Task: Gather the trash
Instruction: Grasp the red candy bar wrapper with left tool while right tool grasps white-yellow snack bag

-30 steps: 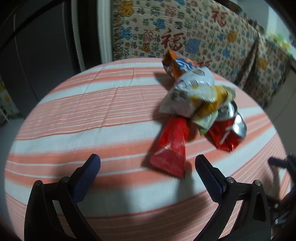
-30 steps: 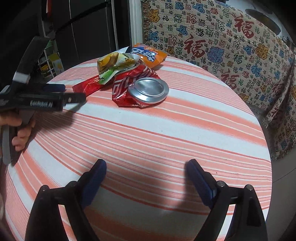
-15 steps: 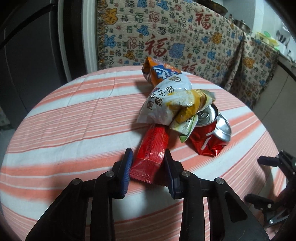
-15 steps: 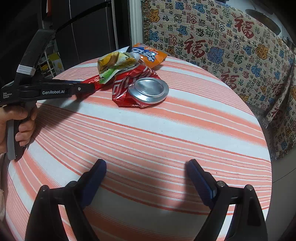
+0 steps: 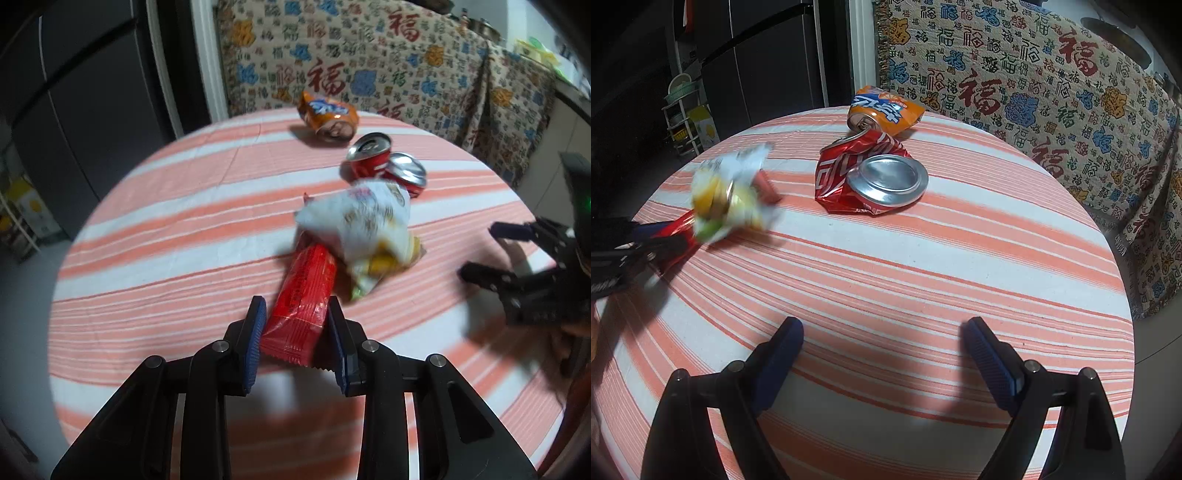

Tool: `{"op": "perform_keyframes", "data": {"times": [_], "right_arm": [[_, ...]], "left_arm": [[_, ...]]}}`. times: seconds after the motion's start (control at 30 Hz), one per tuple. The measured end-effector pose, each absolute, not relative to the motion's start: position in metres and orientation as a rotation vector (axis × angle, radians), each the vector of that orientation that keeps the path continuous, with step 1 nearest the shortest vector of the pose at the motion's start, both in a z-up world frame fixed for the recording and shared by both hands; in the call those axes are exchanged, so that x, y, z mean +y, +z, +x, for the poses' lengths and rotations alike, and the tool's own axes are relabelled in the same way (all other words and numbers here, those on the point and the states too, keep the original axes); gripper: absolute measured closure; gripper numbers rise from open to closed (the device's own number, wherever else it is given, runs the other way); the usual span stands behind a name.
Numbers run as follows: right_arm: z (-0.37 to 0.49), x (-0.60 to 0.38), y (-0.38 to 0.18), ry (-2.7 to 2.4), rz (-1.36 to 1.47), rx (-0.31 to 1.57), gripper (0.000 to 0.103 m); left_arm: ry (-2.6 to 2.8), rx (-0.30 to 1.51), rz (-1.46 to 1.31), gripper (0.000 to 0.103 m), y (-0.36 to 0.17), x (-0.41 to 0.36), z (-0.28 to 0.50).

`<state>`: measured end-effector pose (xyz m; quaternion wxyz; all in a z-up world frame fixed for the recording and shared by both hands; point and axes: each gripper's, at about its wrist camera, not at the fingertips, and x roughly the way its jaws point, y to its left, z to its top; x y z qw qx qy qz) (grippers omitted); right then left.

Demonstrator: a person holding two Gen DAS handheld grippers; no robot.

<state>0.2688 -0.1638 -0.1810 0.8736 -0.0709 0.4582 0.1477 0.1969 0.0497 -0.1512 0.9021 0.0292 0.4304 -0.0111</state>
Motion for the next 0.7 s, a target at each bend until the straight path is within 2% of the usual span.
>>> {"op": "perform_keyframes", "data": {"times": [0.23, 0.33, 0.47, 0.7], "right_arm": [[0.263, -0.173, -0.180, 0.290, -0.139, 0.953, 0.013], [0.253, -0.172, -0.165, 0.410, -0.114, 0.871, 0.013], [0.242, -0.141, -0.149, 0.590, -0.157, 0.795, 0.013], [0.260, -0.072, -0.164, 0.674, -0.295, 0.786, 0.013]], "left_arm": [[-0.033, 0.908, 0.021, 0.071, -0.167, 0.053, 0.194], [-0.027, 0.903, 0.001, 0.071, -0.168, 0.054, 0.196], [0.014, 0.891, -0.011, 0.071, -0.167, 0.061, 0.196], [0.022, 0.884, 0.018, 0.071, -0.170, 0.058, 0.192]]}}
